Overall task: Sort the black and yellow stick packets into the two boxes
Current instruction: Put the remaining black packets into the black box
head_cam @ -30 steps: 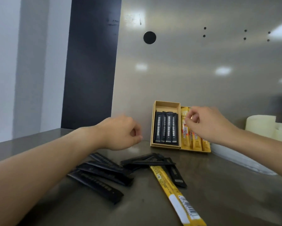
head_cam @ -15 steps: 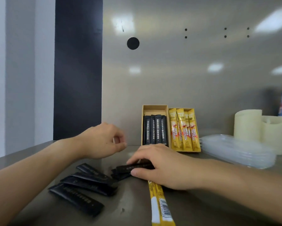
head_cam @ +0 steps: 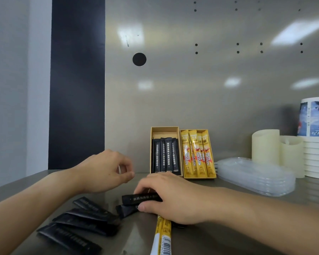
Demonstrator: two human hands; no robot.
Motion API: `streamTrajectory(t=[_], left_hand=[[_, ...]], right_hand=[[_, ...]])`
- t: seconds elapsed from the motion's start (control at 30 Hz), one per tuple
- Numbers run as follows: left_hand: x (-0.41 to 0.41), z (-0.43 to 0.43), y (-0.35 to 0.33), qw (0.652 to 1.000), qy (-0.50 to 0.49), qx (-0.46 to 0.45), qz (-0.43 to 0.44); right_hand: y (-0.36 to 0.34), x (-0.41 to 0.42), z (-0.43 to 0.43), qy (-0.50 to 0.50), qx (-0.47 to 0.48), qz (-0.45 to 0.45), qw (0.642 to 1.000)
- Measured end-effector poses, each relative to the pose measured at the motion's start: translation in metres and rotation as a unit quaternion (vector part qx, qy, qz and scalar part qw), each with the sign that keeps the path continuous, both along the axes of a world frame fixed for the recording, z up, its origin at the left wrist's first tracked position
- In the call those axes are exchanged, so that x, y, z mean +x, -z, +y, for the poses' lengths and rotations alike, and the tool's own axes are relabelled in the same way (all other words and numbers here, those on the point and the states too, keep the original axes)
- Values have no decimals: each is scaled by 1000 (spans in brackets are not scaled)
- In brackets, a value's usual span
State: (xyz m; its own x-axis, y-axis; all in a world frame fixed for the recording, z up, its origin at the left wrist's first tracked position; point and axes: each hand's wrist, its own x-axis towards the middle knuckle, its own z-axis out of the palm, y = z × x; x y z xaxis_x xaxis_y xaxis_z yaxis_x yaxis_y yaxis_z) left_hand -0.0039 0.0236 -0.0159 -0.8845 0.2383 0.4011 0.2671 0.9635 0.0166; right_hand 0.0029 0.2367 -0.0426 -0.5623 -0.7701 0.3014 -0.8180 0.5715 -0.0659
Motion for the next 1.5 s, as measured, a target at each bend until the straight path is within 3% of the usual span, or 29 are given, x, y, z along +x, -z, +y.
streamTrajectory(t=[0.23, 0.6, 0.73, 0.9, 1.1, 1.4, 1.5], left_hand=[[0, -1, -1, 1000, -1, 1, 2], [-3, -3, 0, 1000, 19, 9, 16], [-2, 3, 0, 994, 60, 85, 16], [10, 22, -3, 963, 144, 229, -3], [10, 24, -3, 963, 139, 226, 40], [6, 12, -10, 941, 114, 313, 55], [5, 11, -9, 935, 121, 329, 57]], right_hand=[[1, -1, -1, 2, 0, 3, 1000], [4, -2, -2, -11, -80, -6, 997], [-1, -12, 7, 16, -117, -21, 993], [-4, -28, 18, 40, -162, -51, 985], [-4, -34, 16, 12, -185, -86, 979], [-14, -50, 31, 19, -213, -139, 967], [-17, -51, 32, -7, -272, -229, 935]])
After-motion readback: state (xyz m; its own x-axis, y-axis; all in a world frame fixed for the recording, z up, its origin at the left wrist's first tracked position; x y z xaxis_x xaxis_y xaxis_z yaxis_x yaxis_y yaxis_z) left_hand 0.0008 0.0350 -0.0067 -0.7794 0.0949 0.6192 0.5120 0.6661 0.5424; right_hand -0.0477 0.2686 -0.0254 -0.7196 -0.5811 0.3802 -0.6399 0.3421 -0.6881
